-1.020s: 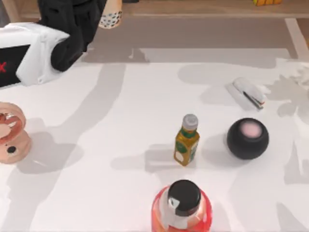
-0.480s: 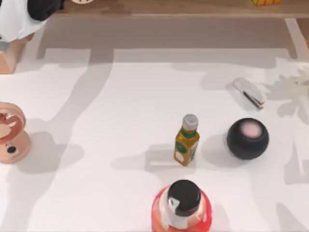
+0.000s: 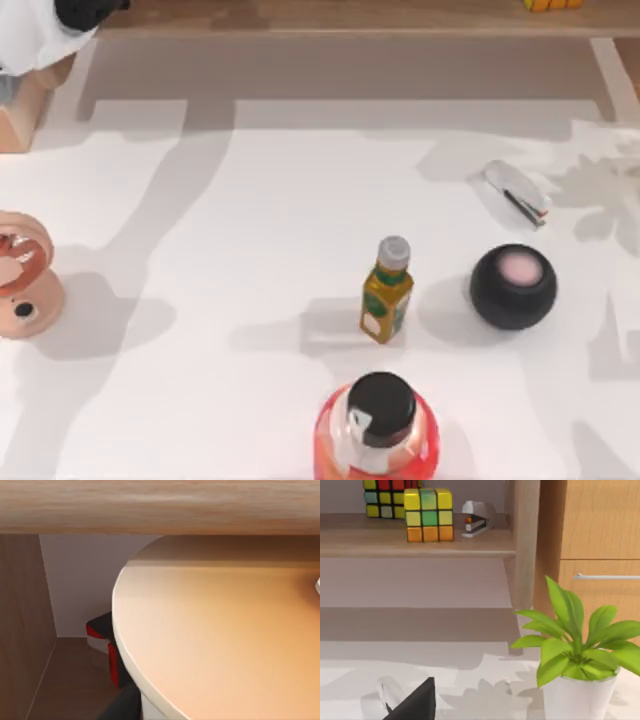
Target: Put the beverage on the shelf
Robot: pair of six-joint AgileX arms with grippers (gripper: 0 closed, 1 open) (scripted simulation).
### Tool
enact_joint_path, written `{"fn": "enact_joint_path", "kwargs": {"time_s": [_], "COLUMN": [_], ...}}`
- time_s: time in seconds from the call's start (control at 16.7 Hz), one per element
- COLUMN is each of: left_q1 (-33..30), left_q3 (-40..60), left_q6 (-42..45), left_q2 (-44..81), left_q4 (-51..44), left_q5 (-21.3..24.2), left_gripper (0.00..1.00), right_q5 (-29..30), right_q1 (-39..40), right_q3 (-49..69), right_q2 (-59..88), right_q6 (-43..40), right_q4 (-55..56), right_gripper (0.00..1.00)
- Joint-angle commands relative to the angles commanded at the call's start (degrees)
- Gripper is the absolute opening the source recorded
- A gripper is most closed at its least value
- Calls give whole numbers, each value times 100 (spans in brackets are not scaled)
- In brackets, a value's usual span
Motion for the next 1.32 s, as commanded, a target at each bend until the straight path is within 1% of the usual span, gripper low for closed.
{"fn": "enact_joint_path", "kwargs": {"time_s": [0.18,0.48,0.66,0.84,1.14,1.32], "left_q1": [-192,-1277,-1576,-1348,-194,161], "left_q3": [-197,-751,-781,-680,-2,360], "left_q6": [-64,-270,-315,-276,-91,6], "left_q2": [-34,-117,-98,22,525,865], "left_q4": [10,340,552,658,603,505], "left_q5": [49,434,539,502,252,172], "left_gripper": [0,0,0,0,0,0], "right_q5": [0,0,0,0,0,0], "right_q1": [0,0,0,0,0,0], "right_q3": [0,0,0,0,0,0], "right_q2": [0,0,0,0,0,0], "right_q6": [0,0,0,0,0,0], "right_q4": [0,0,0,0,0,0], "right_gripper": [100,100,100,100,100,100]}}
